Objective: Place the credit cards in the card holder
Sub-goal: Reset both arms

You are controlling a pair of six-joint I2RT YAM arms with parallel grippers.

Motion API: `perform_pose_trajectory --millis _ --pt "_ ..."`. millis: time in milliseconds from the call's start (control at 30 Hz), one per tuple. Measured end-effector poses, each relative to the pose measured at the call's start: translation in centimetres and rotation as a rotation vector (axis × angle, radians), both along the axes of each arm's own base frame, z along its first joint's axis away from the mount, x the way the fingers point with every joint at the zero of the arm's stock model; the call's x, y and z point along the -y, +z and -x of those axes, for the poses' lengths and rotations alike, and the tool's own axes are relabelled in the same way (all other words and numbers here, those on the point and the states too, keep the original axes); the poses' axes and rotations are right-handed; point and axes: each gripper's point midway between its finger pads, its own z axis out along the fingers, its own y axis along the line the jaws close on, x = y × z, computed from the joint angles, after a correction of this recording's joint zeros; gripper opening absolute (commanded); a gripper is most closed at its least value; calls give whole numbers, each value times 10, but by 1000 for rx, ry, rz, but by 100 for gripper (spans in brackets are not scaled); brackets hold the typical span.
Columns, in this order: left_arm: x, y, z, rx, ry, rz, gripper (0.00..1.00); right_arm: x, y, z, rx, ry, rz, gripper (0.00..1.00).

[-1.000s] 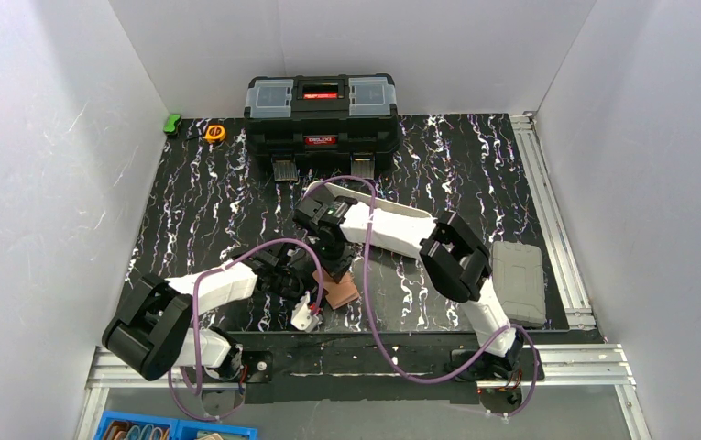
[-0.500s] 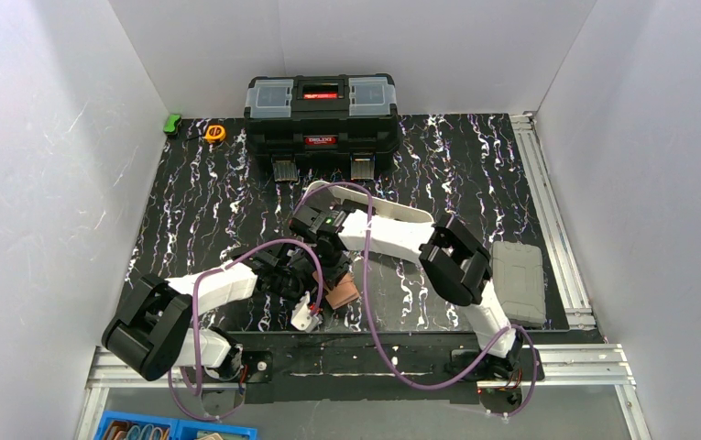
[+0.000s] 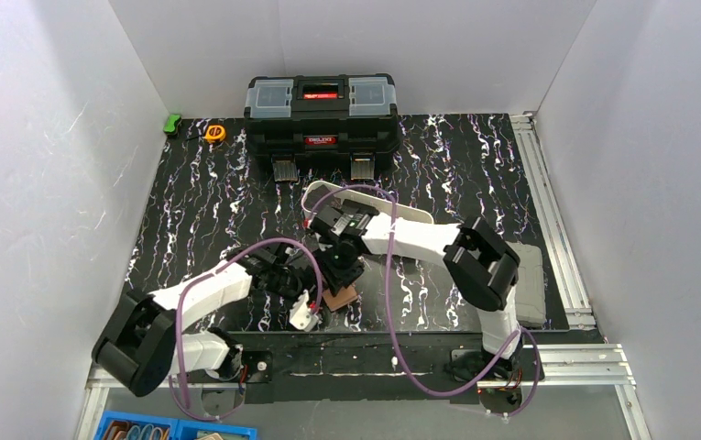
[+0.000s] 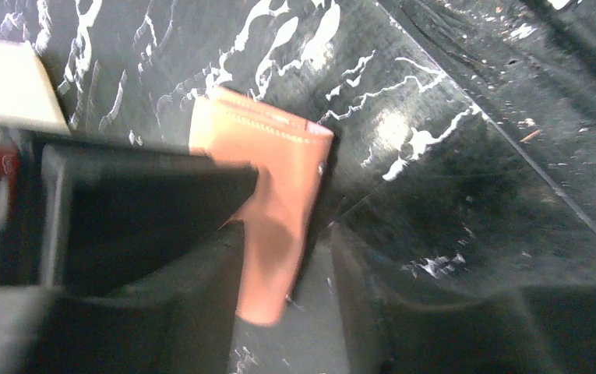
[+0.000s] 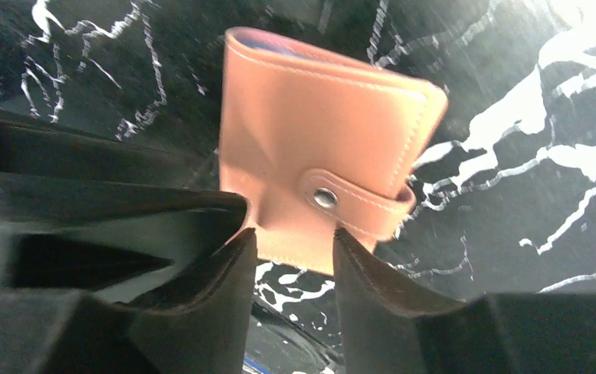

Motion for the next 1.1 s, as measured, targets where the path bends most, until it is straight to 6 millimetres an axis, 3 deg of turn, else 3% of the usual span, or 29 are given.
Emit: perform_pose_trajectory --millis 67,133,167,267,400,500,600,733,833,967,1100 --pt "-4 9 1 -5 24 -16 96 12 -1 1 -3 -11 13 71" --pt "-10 18 2 -7 50 -34 98 27 1 2 -8 -38 26 85" --pt "-11 23 2 -8 62 -38 98 33 4 0 -4 -51 25 97" --pt "-13 47 -3 -3 124 -27 98 39 21 -9 28 -86 -7 98" --pt "-20 86 -22 -13 288 -6 98 41 61 -21 113 -121 -93 98" --pt "-33 122 -50 -76 511 18 98 48 99 -31 191 -161 -173 98" --pt "-55 161 -86 -175 787 63 98 71 136 -45 292 -253 -251 98" --pt "-99 199 -120 -365 1135 158 98 129 170 -65 431 -442 -297 99" --pt "-143 205 -133 -514 1384 262 98 192 185 -86 566 -663 -277 98" --pt "-197 184 -134 -708 1644 415 98 277 182 -104 769 -942 -182 98" --pt "-213 142 -124 -901 1775 479 98 327 137 -108 966 -998 -16 98"
